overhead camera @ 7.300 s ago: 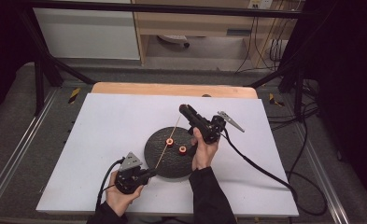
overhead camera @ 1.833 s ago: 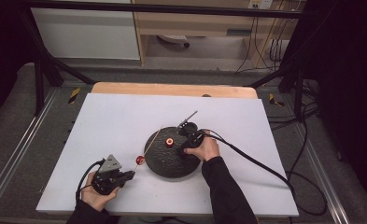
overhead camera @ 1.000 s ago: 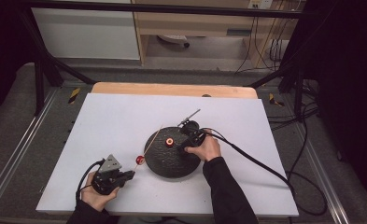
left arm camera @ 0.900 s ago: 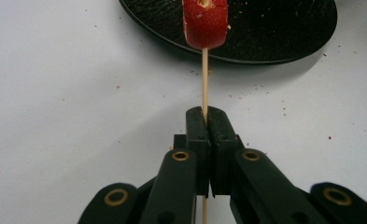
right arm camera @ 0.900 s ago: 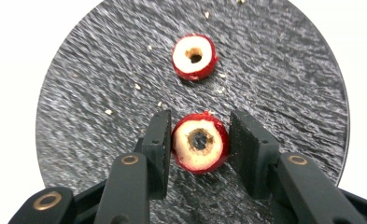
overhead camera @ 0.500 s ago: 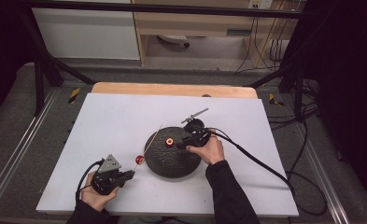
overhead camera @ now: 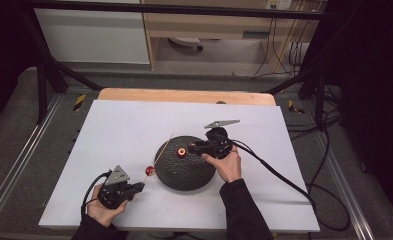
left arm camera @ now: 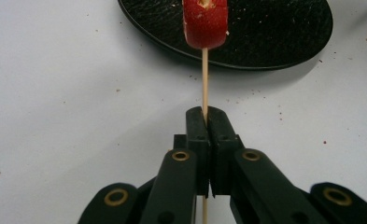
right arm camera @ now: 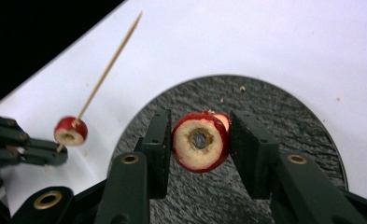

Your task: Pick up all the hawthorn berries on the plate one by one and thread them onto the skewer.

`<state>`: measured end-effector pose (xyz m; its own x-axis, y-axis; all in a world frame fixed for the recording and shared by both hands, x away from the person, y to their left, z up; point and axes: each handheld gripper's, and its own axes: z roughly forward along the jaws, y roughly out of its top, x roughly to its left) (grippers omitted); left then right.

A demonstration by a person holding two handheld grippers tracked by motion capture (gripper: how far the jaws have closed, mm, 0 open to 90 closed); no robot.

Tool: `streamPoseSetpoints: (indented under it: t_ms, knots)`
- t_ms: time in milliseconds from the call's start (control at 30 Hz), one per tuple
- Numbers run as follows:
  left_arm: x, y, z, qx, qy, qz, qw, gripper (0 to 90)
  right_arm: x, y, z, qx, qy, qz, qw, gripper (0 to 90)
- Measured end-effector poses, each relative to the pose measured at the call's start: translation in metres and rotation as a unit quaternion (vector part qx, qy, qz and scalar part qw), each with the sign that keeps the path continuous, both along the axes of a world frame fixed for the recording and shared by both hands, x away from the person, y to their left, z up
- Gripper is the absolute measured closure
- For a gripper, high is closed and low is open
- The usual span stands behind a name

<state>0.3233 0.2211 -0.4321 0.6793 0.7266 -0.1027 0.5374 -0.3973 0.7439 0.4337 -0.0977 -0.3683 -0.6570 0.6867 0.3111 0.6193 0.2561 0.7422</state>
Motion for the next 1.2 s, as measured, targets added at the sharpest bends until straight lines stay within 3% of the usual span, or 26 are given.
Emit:
streamPoseSetpoints:
  t_ms: [233,467,600,700,800,1200]
  knots:
    - [-0.001,-0.002,0.001,-0.003,-0.001,0.002,1.0000,88.5,-0.007,-0.008,0.002,0.060,-0.028,-0.020,0.9976,60.7]
    - [-0.002,-0.004,0.002,-0.005,-0.004,0.003,1.0000,88.5,-0.012,-0.011,0.000,0.131,-0.047,-0.044,0.9893,60.7]
    - [-0.002,-0.005,0.003,-0.006,-0.005,0.004,1.0000,88.5,-0.014,-0.010,-0.003,0.153,-0.058,-0.052,0.9851,60.7]
    - [-0.003,-0.006,0.003,-0.005,-0.005,0.002,1.0000,88.5,-0.014,-0.010,-0.006,0.183,-0.064,-0.058,0.9793,60.7]
    - [-0.004,-0.006,0.003,-0.005,-0.005,0.002,1.0000,88.5,-0.015,-0.009,-0.007,0.198,-0.071,-0.065,0.9755,60.7]
    - [-0.007,-0.010,0.002,-0.005,-0.007,-0.001,1.0000,88.5,-0.019,-0.003,-0.013,0.264,-0.108,-0.097,0.9536,60.7]
